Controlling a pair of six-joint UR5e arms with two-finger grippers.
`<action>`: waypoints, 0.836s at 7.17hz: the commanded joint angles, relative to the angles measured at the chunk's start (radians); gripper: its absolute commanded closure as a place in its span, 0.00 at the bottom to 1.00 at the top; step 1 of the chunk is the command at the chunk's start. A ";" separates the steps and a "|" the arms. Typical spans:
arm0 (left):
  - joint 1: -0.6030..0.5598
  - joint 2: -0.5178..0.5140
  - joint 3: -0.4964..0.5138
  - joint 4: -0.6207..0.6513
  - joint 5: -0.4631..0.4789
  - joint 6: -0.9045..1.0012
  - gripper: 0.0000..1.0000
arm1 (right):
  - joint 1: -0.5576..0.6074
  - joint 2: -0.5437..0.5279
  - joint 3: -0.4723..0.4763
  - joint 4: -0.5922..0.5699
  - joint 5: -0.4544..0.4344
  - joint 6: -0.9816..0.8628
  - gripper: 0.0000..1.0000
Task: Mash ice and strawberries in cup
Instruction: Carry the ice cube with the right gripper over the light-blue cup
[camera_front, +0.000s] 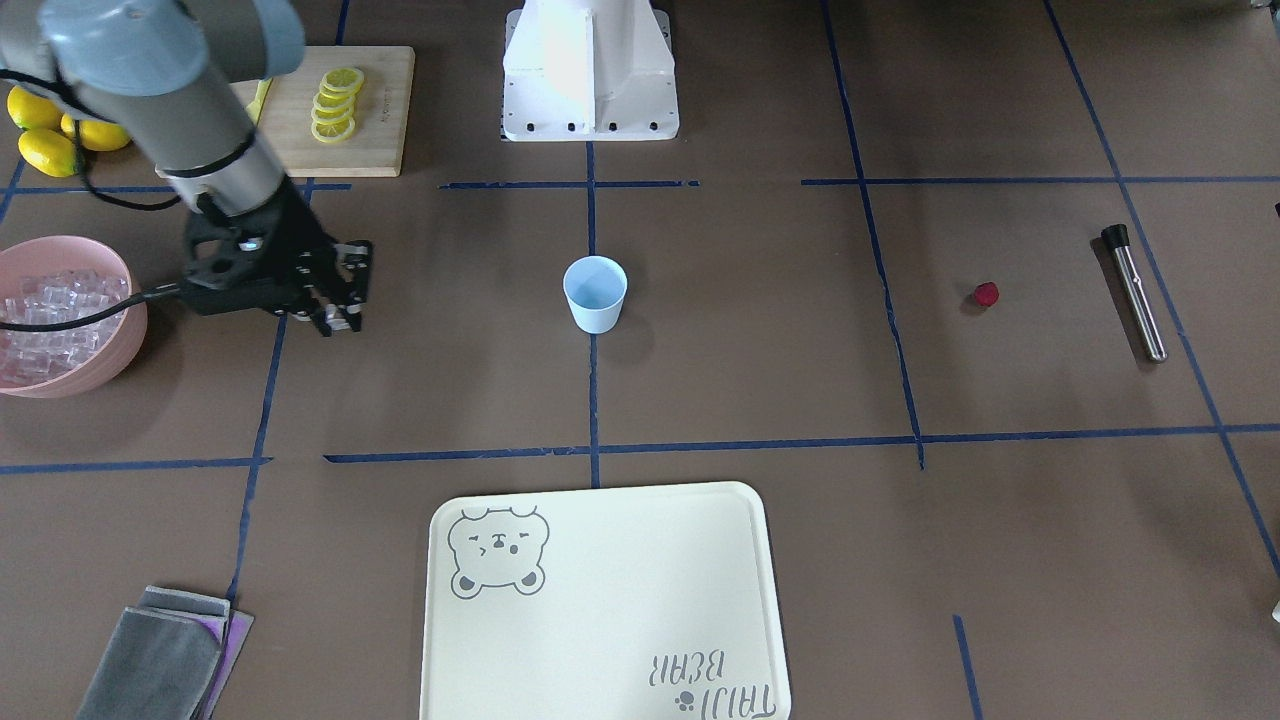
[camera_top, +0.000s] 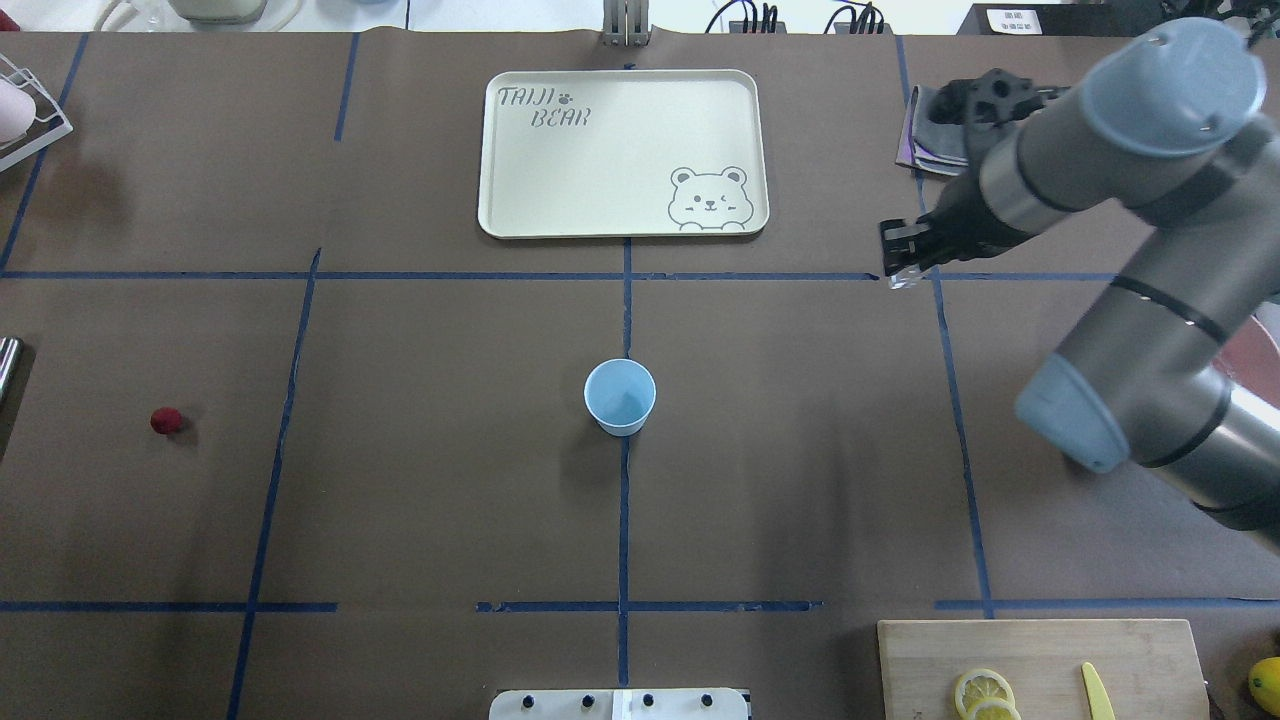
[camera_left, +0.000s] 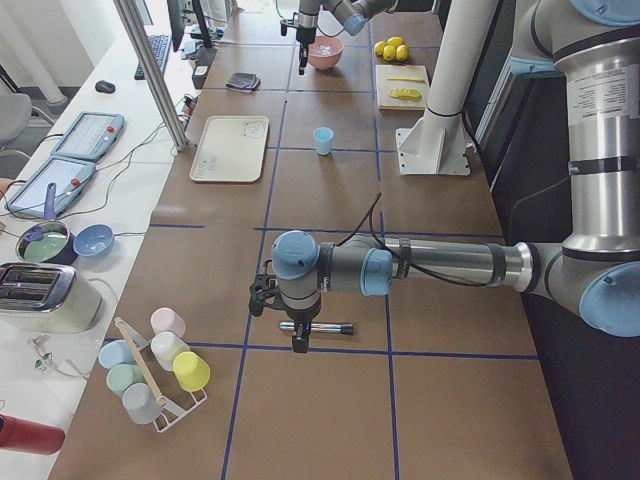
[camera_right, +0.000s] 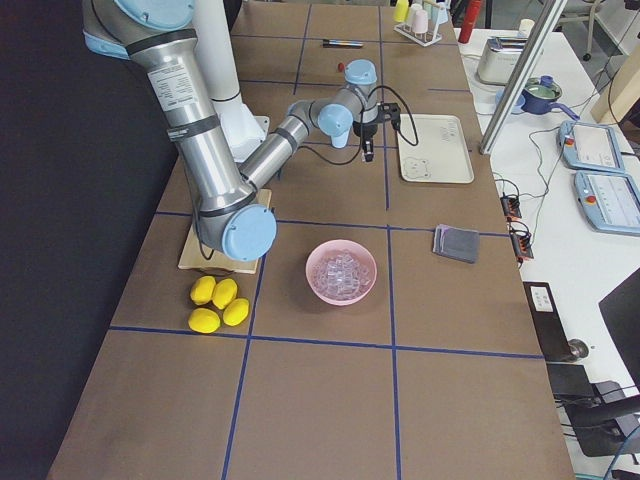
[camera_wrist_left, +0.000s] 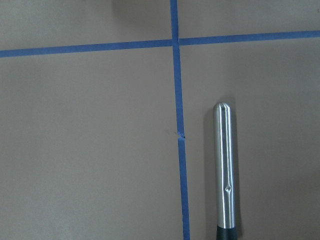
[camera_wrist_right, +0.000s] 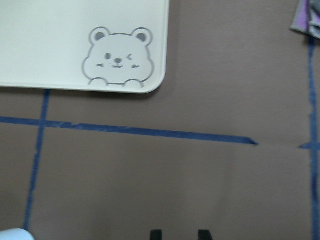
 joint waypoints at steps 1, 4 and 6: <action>0.002 -0.002 0.000 -0.001 -0.002 0.000 0.00 | -0.173 0.229 -0.110 -0.080 -0.144 0.228 0.96; 0.002 -0.003 -0.002 -0.001 -0.004 0.000 0.00 | -0.290 0.314 -0.222 -0.074 -0.264 0.315 0.95; 0.002 -0.002 0.000 -0.001 -0.004 0.000 0.00 | -0.314 0.312 -0.239 -0.074 -0.281 0.320 0.90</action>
